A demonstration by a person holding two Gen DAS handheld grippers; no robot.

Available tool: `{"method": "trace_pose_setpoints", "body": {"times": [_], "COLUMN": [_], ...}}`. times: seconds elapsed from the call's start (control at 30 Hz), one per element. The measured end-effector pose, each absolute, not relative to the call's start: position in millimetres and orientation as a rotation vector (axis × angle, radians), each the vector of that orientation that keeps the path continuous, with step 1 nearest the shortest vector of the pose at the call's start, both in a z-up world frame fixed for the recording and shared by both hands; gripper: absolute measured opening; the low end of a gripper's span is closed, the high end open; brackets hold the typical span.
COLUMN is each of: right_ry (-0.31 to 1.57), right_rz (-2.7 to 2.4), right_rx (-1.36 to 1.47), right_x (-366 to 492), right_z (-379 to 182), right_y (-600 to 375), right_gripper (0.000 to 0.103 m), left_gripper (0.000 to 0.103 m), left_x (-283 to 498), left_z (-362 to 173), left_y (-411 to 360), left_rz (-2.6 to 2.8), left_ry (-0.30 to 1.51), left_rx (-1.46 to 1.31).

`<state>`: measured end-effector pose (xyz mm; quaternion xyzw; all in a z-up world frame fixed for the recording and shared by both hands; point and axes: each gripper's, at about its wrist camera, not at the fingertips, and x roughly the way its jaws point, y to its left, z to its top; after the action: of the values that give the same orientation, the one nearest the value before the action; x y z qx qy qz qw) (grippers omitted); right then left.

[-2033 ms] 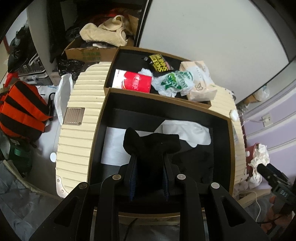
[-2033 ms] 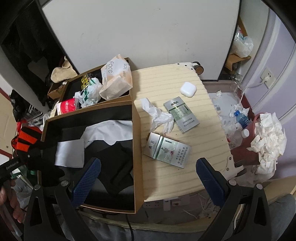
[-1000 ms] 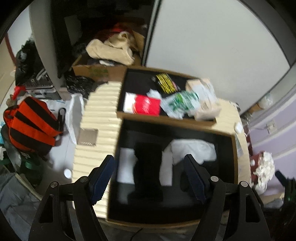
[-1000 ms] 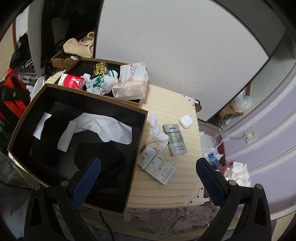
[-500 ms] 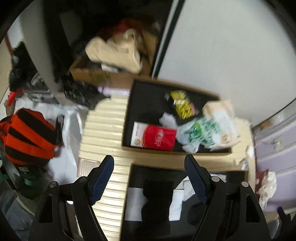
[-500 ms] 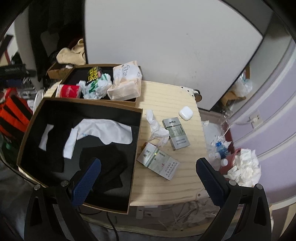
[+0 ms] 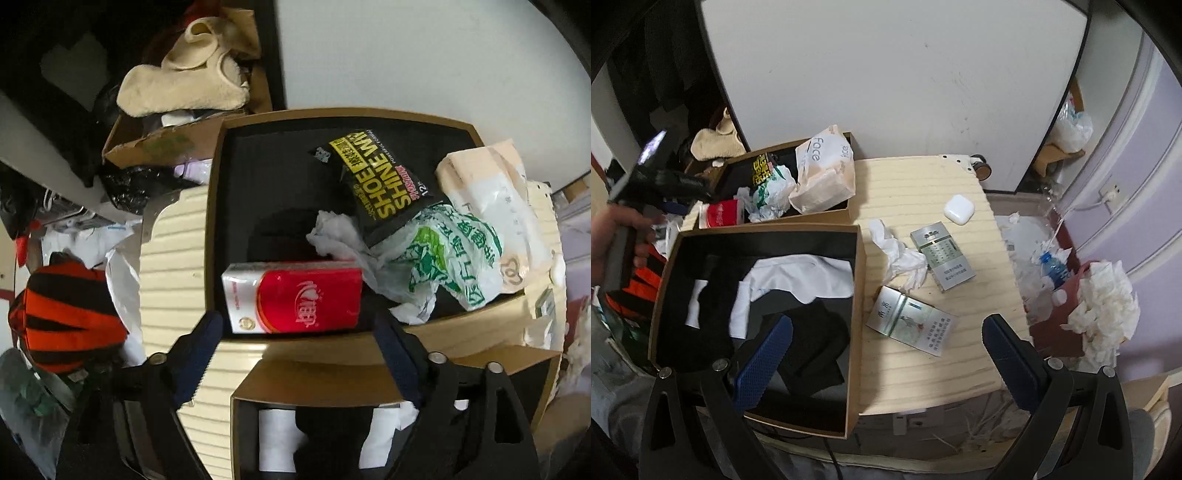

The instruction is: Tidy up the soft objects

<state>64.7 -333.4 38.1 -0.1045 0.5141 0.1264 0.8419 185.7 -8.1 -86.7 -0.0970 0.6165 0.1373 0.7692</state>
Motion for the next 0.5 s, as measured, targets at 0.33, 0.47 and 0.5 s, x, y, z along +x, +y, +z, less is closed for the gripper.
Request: {"method": "trace_pose_setpoints", "body": {"times": [0.33, 0.47, 0.5], "right_ry": [1.115, 1.123, 1.124], "right_rz": [0.293, 0.294, 0.291], "right_rx": [-0.150, -0.134, -0.136], "right_x": [66.7, 68.3, 68.6], "right_z": [36.9, 36.0, 35.6], "right_y": [-339.9, -341.1, -341.2], "right_gripper": [0.102, 0.102, 0.102], "left_gripper": [0.103, 0.103, 0.103], "left_x": [201.0, 206.1, 207.1], "left_z": [-106.9, -122.0, -127.1], "left_y": [-4.7, -6.6, -6.2], "left_rz": [0.248, 0.265, 0.274], "left_ry": [1.347, 1.379, 1.391], "left_rx": [-0.280, -0.269, -0.272]}}
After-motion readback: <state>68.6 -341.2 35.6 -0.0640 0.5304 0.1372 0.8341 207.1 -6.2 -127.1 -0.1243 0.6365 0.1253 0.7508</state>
